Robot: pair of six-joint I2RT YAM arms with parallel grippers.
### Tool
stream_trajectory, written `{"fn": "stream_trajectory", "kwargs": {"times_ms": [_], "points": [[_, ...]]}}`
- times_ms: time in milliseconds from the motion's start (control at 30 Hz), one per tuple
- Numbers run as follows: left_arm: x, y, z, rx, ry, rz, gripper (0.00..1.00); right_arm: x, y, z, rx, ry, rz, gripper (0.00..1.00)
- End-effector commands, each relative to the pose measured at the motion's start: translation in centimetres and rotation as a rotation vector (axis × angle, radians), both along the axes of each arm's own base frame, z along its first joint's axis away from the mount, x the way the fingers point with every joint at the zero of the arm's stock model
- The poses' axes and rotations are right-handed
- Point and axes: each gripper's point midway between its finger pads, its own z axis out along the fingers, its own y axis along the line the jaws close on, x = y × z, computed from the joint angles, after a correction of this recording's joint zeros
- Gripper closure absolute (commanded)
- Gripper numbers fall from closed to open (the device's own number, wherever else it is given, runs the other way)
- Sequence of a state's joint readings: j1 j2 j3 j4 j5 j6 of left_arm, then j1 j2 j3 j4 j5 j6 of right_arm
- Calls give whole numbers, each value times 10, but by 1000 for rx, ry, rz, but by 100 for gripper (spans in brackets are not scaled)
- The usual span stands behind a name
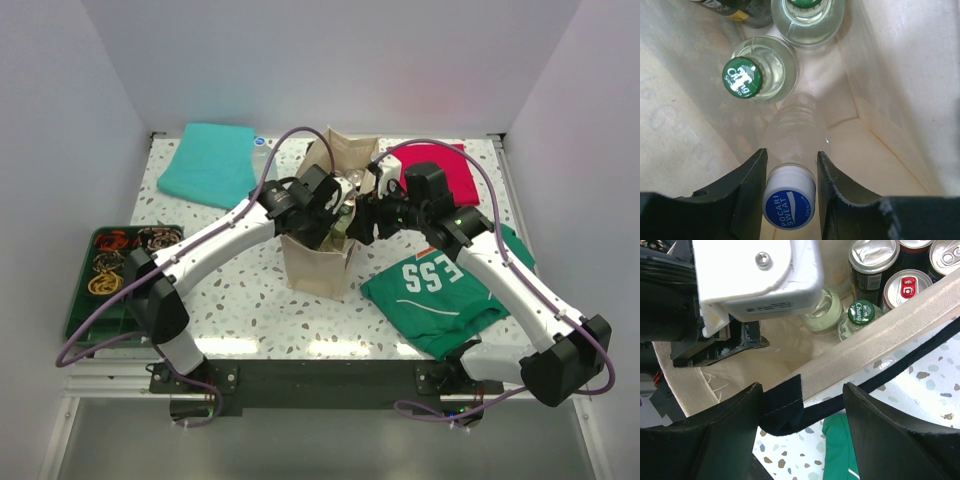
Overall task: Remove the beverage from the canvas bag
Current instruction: Take out the drink from the canvas bag.
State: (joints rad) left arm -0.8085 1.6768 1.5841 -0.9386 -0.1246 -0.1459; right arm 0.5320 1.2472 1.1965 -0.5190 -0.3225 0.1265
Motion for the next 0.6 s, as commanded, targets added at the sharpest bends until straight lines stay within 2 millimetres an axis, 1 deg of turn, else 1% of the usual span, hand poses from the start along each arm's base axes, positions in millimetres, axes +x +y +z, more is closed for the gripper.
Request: {"fn": "stream_trajectory", "kwargs": {"times_ms": [0, 167, 367, 400, 567], "points": [[22, -8, 37, -30, -134, -2, 100, 5, -1, 19, 17, -63, -11, 30], [31, -13, 42, -42, -162, 14, 100, 4, -3, 21, 14, -69, -20, 30], [39, -18, 58, -64, -200, 22, 100, 5, -2, 22, 15, -72, -18, 30], [40, -19, 64, -71, -210, 22, 100, 5, -2, 22, 16, -72, -17, 30], [41, -18, 72, -59, -212, 12, 100, 5, -2, 21, 16, -69, -18, 30]]}}
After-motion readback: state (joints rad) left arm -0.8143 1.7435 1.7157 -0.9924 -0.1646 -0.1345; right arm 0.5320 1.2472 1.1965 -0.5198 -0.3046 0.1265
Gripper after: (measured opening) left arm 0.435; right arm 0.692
